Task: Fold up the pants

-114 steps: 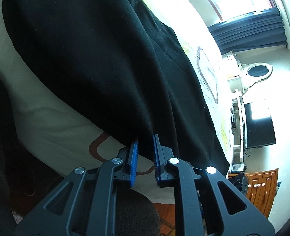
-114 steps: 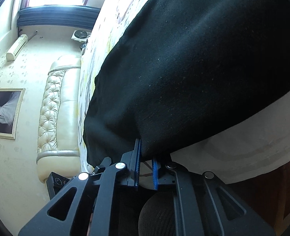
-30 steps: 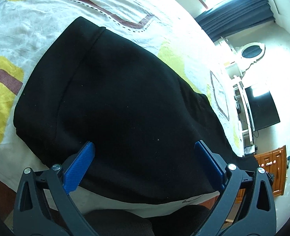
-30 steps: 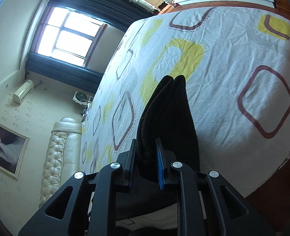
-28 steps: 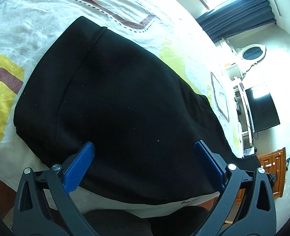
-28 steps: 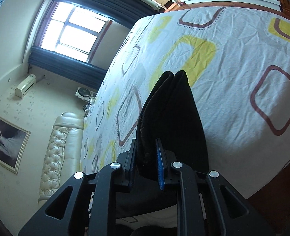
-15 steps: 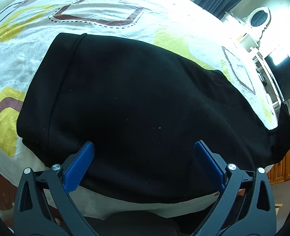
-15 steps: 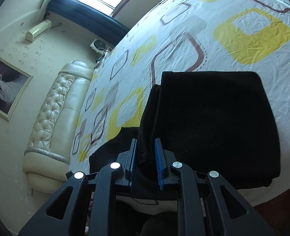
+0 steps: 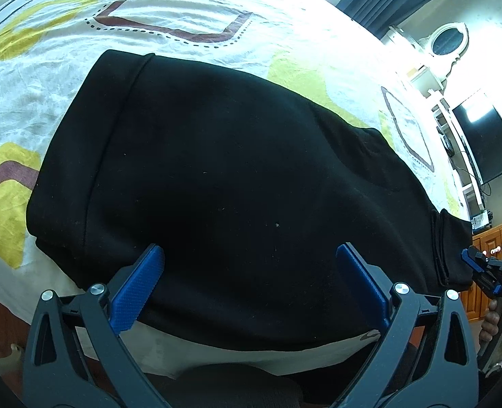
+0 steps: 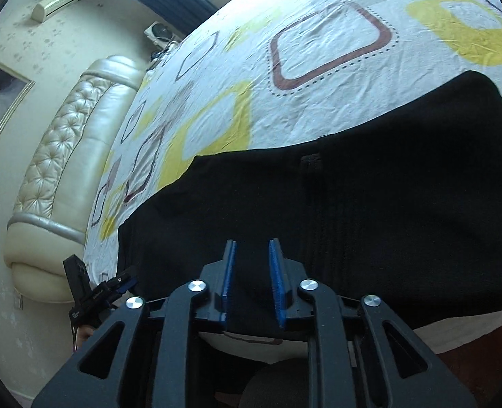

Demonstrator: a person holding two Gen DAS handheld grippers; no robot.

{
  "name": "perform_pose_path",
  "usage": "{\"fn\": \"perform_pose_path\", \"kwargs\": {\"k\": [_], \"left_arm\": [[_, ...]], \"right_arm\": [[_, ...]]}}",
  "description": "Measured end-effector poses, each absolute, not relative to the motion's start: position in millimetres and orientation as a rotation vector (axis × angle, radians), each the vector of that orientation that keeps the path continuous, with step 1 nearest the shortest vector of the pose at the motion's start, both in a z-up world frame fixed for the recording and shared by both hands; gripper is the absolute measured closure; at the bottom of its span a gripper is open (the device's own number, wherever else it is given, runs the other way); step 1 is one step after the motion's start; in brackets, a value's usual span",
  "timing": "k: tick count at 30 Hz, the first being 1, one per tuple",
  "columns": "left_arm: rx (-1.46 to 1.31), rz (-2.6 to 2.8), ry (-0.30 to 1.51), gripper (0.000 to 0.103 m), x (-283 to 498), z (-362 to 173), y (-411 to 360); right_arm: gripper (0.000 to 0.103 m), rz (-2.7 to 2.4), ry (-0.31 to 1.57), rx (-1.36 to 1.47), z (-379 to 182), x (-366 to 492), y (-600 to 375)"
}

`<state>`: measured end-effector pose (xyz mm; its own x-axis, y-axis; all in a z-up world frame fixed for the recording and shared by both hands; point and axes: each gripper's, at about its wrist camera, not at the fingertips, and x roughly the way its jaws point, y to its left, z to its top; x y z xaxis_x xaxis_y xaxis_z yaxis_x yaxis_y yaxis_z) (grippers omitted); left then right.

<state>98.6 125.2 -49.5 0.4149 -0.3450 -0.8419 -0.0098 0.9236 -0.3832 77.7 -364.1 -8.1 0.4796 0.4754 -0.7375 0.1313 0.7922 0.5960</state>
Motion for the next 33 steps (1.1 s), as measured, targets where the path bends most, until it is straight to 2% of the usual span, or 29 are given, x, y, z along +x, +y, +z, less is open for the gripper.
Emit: {"fn": "perform_pose_path", "kwargs": {"k": [2, 4, 6, 10, 15, 18, 20, 22, 23, 26, 33], "left_arm": [[-0.35, -0.212, 1.129, 0.002, 98, -49, 124], [-0.343, -0.207, 1.128, 0.002, 100, -49, 120], [-0.331, -0.203, 1.128, 0.002, 99, -48, 118], [-0.32, -0.206, 1.127, 0.002, 98, -49, 117], [-0.354, -0.219, 1.128, 0.002, 100, -49, 122], [-0.368, -0.221, 1.128, 0.002, 101, -50, 124], [-0.365, -0.218, 1.128, 0.002, 102, -50, 123], [-0.356, -0.214, 1.128, 0.002, 101, -49, 121], [-0.351, -0.212, 1.128, 0.002, 101, -49, 120], [-0.352, -0.212, 1.127, 0.002, 101, -49, 120], [-0.388, -0.217, 1.125, 0.002, 102, -50, 123]], "right_arm": [[0.048, 0.116, 1.066, 0.522, 0, 75, -364], [0.045, 0.029, 1.064, 0.362, 3, 72, -353], [0.036, 0.004, 1.069, 0.271, 0, 73, -340], [0.032, -0.027, 1.091, 0.087, -14, 80, -302], [0.032, -0.16, 1.119, -0.13, -39, 87, -289], [0.043, -0.139, 1.148, -0.023, -45, 86, -313], [0.064, -0.114, 1.154, 0.051, -41, 86, -325], [0.077, -0.071, 1.174, 0.119, -37, 88, -332], [0.081, -0.064, 1.183, 0.138, -35, 89, -334], [0.088, -0.033, 1.186, 0.201, -32, 90, -336], [0.089, 0.102, 1.185, 0.372, -28, 92, -327]]}}
